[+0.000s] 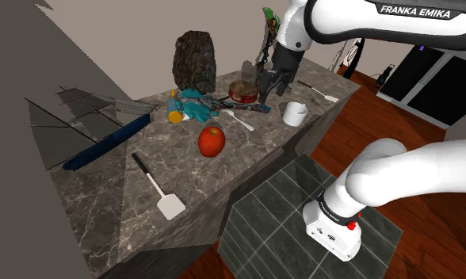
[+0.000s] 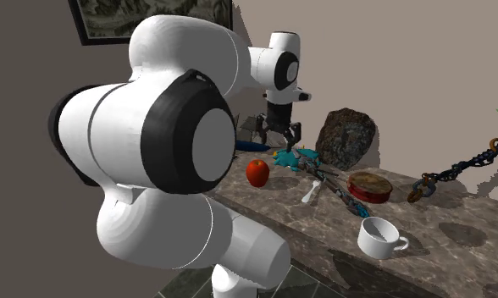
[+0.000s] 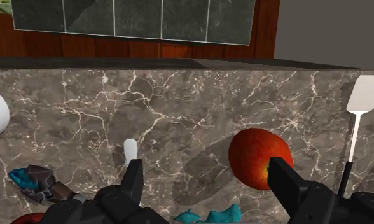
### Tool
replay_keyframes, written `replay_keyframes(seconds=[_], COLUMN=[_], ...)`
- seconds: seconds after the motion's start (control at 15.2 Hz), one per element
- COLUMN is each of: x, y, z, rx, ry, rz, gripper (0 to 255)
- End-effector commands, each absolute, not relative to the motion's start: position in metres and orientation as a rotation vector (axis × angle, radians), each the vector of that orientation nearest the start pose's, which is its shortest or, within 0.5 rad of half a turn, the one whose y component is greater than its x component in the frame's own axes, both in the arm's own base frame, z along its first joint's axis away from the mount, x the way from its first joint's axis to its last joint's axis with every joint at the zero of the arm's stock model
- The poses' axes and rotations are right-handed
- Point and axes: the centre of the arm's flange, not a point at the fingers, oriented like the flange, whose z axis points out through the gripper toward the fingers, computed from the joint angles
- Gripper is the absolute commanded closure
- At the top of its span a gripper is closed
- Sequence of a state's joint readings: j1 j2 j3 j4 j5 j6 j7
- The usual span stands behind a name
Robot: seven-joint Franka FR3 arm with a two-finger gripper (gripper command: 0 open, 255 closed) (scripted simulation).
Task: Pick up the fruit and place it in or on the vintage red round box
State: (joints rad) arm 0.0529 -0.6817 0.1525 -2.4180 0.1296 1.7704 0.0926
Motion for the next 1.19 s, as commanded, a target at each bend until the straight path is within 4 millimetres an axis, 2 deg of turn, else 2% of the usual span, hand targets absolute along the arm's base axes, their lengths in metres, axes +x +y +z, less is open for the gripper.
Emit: replay_keyframes(seconds=[0.0,0.73,0.79,1.12], x=[0.352,0.41,0.414,0.416], y=[0.112,0.223,0.23,0.23], z=[0.527,0.453,0.448,0.422], rx=[-3.11,-3.143,-3.145,-3.145], ry=[-0.092,-0.122,-0.124,-0.124], rz=[-0.059,-0.152,-0.157,-0.157], gripper=[0,0,0,0])
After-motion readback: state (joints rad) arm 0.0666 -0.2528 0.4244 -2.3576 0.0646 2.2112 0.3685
